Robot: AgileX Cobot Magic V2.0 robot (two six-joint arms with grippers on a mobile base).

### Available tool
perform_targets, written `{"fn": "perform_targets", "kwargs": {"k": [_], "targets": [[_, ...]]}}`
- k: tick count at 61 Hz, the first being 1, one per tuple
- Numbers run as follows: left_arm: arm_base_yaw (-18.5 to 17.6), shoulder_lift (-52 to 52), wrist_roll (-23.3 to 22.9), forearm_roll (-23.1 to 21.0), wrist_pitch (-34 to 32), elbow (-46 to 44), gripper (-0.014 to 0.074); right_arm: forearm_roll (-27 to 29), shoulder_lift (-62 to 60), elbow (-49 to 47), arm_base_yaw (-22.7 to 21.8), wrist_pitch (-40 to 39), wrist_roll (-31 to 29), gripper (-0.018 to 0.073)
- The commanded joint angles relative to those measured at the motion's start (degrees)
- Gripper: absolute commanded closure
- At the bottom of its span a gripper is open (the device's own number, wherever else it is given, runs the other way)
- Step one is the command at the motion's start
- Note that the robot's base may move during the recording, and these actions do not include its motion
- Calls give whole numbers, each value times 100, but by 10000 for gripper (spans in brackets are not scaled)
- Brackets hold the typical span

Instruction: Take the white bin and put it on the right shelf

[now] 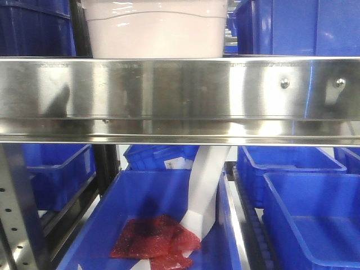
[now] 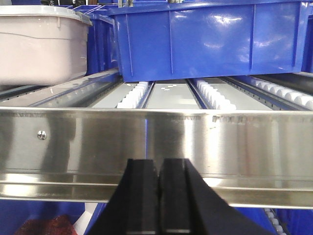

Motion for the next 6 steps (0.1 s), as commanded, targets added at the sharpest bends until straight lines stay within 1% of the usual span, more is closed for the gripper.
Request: {"fn": "perform_targets", "kwargs": {"k": [1,6], "targets": [[-26,-56,-47,4,-524,-8,715,-11,-107,-2,-39,-480,-36,489],[-26,-56,-47,4,-524,-8,715,-11,-107,-2,-39,-480,-36,489]]}}
